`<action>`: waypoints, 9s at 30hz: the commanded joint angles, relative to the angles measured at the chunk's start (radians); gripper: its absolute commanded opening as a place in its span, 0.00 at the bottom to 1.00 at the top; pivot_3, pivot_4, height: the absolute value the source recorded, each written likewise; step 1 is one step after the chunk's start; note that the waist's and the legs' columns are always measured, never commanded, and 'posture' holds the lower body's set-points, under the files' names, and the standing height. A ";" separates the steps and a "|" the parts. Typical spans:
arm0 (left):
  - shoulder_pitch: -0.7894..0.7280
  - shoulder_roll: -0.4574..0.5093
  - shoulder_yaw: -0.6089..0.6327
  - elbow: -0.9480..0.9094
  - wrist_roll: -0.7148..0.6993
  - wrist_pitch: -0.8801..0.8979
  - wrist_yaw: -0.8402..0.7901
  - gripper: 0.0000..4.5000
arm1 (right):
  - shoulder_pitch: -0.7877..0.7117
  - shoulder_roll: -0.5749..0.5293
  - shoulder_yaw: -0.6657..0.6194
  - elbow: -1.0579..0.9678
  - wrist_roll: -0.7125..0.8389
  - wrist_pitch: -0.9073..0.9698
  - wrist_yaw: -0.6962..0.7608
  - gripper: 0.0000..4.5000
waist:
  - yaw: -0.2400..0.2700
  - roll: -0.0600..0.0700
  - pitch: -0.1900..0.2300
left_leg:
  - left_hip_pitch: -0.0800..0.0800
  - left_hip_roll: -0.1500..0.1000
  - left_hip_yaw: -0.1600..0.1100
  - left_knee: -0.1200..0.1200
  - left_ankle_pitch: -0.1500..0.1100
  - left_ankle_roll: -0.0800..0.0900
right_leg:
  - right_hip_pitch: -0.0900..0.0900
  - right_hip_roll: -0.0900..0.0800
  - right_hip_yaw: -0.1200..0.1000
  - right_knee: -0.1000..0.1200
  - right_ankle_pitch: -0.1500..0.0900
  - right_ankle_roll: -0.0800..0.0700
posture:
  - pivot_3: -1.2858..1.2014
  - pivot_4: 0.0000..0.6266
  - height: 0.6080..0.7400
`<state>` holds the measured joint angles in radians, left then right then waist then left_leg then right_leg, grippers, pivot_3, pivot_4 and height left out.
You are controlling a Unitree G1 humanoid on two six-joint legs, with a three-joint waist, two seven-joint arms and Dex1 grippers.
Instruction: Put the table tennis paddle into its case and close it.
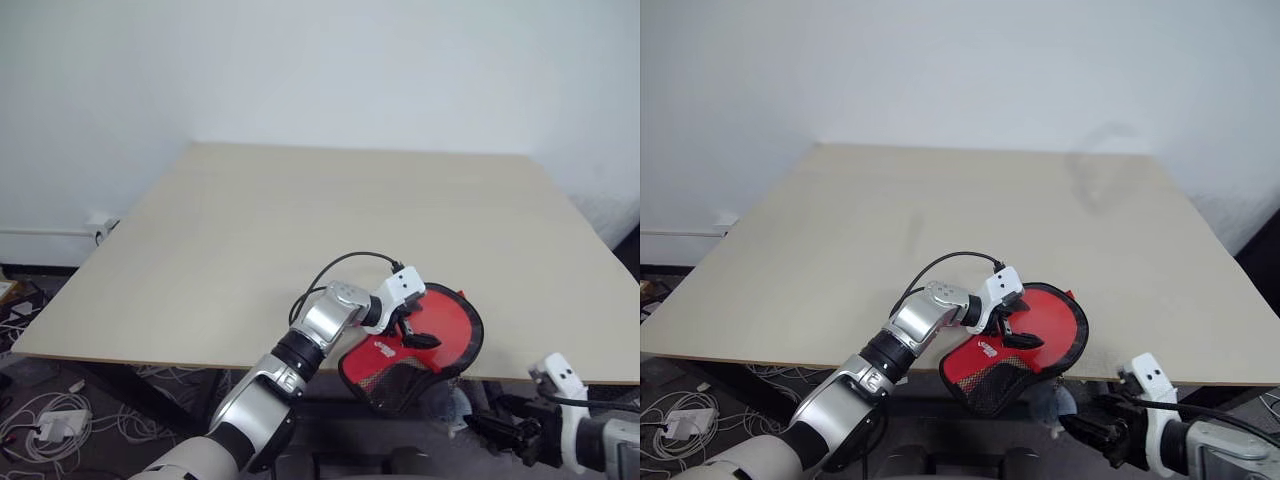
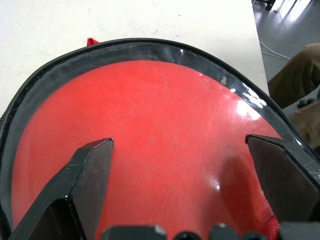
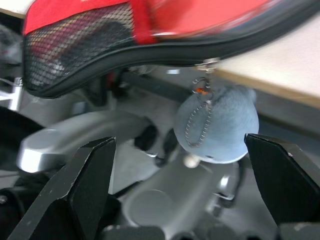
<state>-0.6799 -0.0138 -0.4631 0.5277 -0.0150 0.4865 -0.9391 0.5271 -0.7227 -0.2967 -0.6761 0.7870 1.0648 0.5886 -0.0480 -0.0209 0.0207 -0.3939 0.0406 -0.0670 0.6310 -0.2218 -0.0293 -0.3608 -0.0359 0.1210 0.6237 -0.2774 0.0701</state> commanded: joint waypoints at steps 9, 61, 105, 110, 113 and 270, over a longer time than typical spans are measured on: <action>-0.009 0.018 -0.014 0.121 0.033 -0.011 -0.008 1.00 | -0.187 0.085 0.151 0.202 -0.150 -0.075 -0.088 0.99 | 0.000 0.001 0.001 | 0.000 0.000 0.000 0.000 0.000 0.000 | -0.001 0.000 0.000 0.000 0.000 0.000 | 0.52 0.00 1.00; 0.014 0.037 -0.021 0.055 0.028 0.040 0.004 1.00 | -0.262 -0.027 0.389 0.059 -0.156 -0.087 0.179 0.04 | -0.003 0.003 0.001 | -0.001 0.000 0.000 -0.001 0.000 0.000 | -0.004 0.003 0.001 0.002 0.000 0.000 | 0.52 0.00 1.00; 0.109 0.165 -0.060 -0.171 0.016 0.184 -0.038 1.00 | -0.377 -0.030 0.759 0.096 -0.213 -0.181 0.332 0.03 | -0.002 0.002 -0.002 | 0.000 0.001 0.000 0.000 -0.002 0.004 | -0.002 0.005 0.001 0.004 -0.004 0.002 | 0.52 0.00 1.00; 0.115 0.189 -0.063 -0.194 0.011 0.204 -0.049 1.00 | -0.359 -0.028 0.762 0.062 -0.198 -0.213 0.339 0.03 | -0.002 0.002 -0.002 | 0.001 0.001 -0.001 0.000 -0.002 0.004 | -0.002 0.005 0.001 0.005 -0.004 0.002 | 0.52 0.00 1.00; 0.108 0.191 -0.064 -0.188 0.010 0.206 -0.051 1.00 | -0.353 -0.012 0.774 0.046 -0.198 -0.216 0.330 0.03 | -0.002 0.002 -0.002 | 0.001 0.001 -0.001 0.000 -0.002 0.004 | -0.002 0.005 0.001 0.005 -0.004 0.002 | 0.52 0.00 1.00; 0.023 0.442 0.292 -0.181 -0.395 0.308 -0.303 1.00 | -1.052 0.519 -0.137 0.991 -0.385 -0.551 -0.714 0.62 | -0.060 0.023 0.028 | -0.004 -0.006 0.001 -0.002 0.005 0.011 | -0.013 0.007 0.017 0.023 -0.003 0.006 | 0.52 0.00 1.00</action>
<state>-0.6381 0.4290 -0.1873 0.3494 -0.4060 0.8151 -1.2425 -0.5218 -0.2037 -0.4402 0.3605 0.4162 0.5355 -0.1125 -0.1082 0.0018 0.0488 -0.3982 0.0344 -0.0663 0.6294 -0.2172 -0.0185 -0.3739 -0.0291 0.1380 0.6468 -0.2804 0.0759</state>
